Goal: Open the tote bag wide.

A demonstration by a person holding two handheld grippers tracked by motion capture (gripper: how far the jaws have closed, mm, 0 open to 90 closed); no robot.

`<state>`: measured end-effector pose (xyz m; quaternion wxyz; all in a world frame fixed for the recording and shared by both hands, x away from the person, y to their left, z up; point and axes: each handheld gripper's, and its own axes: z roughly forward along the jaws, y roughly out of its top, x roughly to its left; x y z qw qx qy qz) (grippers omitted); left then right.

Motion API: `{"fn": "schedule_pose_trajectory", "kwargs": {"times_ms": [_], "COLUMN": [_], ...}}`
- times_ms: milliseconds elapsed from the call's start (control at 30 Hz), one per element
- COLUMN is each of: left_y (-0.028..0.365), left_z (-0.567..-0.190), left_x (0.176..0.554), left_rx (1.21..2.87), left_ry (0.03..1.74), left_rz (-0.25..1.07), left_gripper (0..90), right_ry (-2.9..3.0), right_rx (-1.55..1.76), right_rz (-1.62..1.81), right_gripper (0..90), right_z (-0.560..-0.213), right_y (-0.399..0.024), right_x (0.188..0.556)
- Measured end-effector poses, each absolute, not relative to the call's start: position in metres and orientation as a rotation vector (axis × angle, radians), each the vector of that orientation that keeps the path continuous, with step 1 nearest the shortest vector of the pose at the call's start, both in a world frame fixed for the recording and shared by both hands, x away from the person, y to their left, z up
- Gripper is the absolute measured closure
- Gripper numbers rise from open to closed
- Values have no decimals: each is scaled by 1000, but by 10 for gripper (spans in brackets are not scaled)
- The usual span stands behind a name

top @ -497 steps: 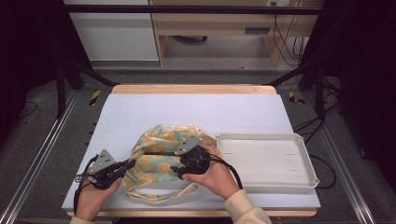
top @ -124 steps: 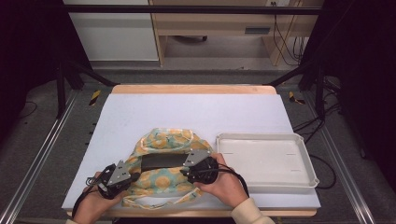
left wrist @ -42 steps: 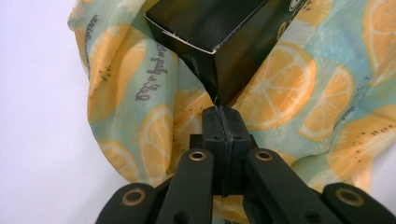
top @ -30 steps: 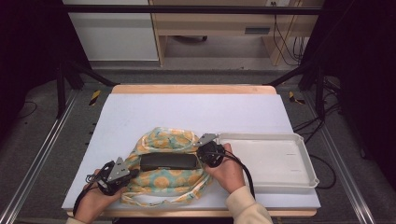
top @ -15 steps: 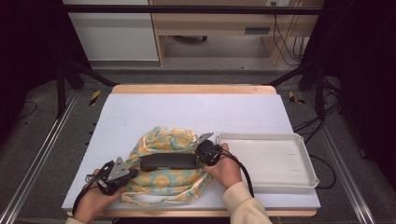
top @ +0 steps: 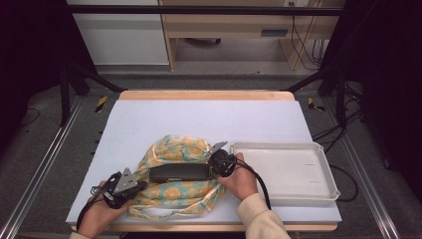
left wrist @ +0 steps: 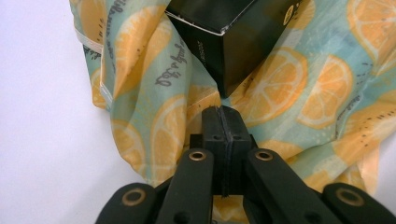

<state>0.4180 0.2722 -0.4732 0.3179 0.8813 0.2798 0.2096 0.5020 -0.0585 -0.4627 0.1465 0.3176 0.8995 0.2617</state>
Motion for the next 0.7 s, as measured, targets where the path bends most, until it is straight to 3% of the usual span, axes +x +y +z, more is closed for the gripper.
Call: {"fn": "schedule_pose_trajectory", "kwargs": {"times_ms": [300, 467, 567, 600, 633, 700], "left_y": [274, 278, 278, 278, 278, 278], "left_z": [-472, -467, -462, -460, -458, -453], "left_x": [414, 408, 403, 402, 401, 398], "left_rx": [2305, 2259, 2217, 2200, 2177, 2137], "left_ry": [739, 746, 750, 753, 761, 763], "left_rz": [554, 536, 545, 545, 549, 550], "left_gripper": [898, 849, 758, 646, 646, 556], "right_ry": [2580, 2486, 2436, 2412, 2412, 2383], "right_rx": [959, 977, 954, 935, 935, 927], "right_rz": [835, 968, 1025, 1057, 1057, 1099], "right_gripper": [900, 900, 900, 900, 900, 900], "right_z": [-461, -446, -437, -430, -430, -424], "right_y": [-66, -77, -83, -86, -86, -88], "right_x": [504, 494, 484, 476, 476, 467]}}
